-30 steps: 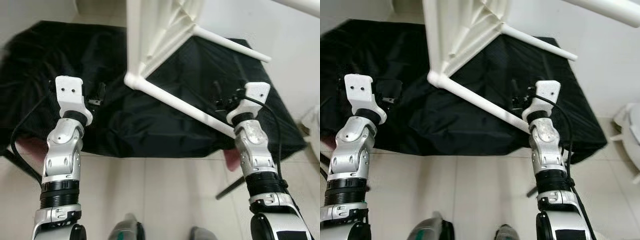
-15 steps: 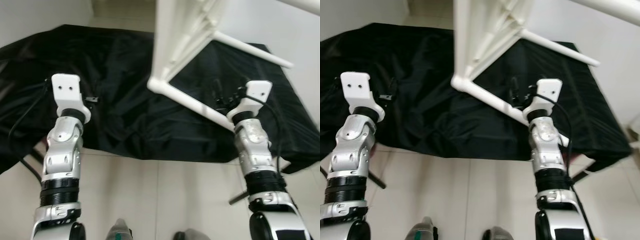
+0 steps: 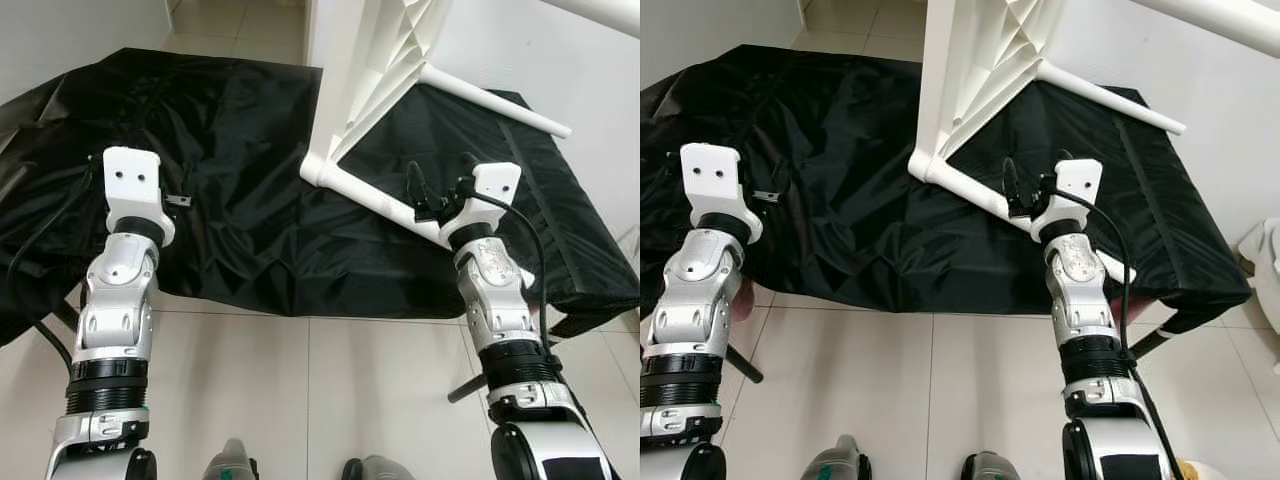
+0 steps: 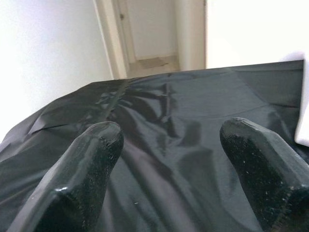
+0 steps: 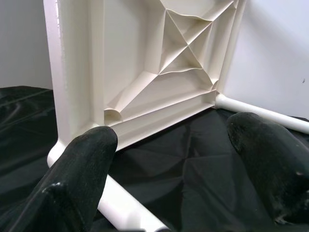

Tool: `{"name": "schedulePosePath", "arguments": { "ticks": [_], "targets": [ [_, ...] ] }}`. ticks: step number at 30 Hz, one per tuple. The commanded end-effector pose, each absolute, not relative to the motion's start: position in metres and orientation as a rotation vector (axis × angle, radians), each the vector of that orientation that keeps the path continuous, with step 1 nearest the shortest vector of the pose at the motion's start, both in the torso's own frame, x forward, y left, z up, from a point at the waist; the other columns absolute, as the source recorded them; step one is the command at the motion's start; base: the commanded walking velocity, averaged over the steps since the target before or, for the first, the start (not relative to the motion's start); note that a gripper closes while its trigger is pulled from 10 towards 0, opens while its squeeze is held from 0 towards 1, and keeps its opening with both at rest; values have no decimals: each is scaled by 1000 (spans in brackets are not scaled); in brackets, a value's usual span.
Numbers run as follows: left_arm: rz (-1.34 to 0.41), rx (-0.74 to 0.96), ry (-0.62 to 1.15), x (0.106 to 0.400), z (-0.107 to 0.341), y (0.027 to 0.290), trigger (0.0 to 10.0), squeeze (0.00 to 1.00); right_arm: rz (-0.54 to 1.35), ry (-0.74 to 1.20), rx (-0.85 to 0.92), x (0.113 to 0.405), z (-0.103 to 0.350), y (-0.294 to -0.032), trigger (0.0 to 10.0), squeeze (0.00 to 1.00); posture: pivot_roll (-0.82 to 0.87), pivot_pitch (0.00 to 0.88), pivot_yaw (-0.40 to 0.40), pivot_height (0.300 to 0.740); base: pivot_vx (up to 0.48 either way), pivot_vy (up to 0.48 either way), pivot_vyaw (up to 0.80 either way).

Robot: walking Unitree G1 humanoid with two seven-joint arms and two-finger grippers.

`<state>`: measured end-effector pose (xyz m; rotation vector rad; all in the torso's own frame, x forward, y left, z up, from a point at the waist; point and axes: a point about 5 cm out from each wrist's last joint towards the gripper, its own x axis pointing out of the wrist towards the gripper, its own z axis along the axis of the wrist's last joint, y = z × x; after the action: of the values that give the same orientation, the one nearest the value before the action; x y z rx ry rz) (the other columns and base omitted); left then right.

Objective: Building children table

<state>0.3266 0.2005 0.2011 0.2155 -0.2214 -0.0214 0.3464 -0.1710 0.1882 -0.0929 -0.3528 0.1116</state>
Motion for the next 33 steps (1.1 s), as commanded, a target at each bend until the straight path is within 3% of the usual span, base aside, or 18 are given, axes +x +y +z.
{"name": "schedulePosePath", "arguments": {
  "ticks": [1,11,19,33],
  "targets": [
    [-55,244,-227,325,201,197,10000,0,97,-349,-92,346,186,-175,10000,0,109,46,-56,740,0,0,0],
    [-147,225,-209,317,193,188,10000,0,-133,-337,-97,330,173,-205,10000,0,108,60,-62,740,0,0,0],
    [-228,204,-185,313,184,175,10000,0,-120,-279,-112,308,150,-201,10000,0,94,78,-54,740,177,0,0],
    [-253,191,-174,312,181,171,10000,0,-132,-257,-122,301,145,-201,10000,0,82,80,-51,740,366,0,0]
  ]
}}
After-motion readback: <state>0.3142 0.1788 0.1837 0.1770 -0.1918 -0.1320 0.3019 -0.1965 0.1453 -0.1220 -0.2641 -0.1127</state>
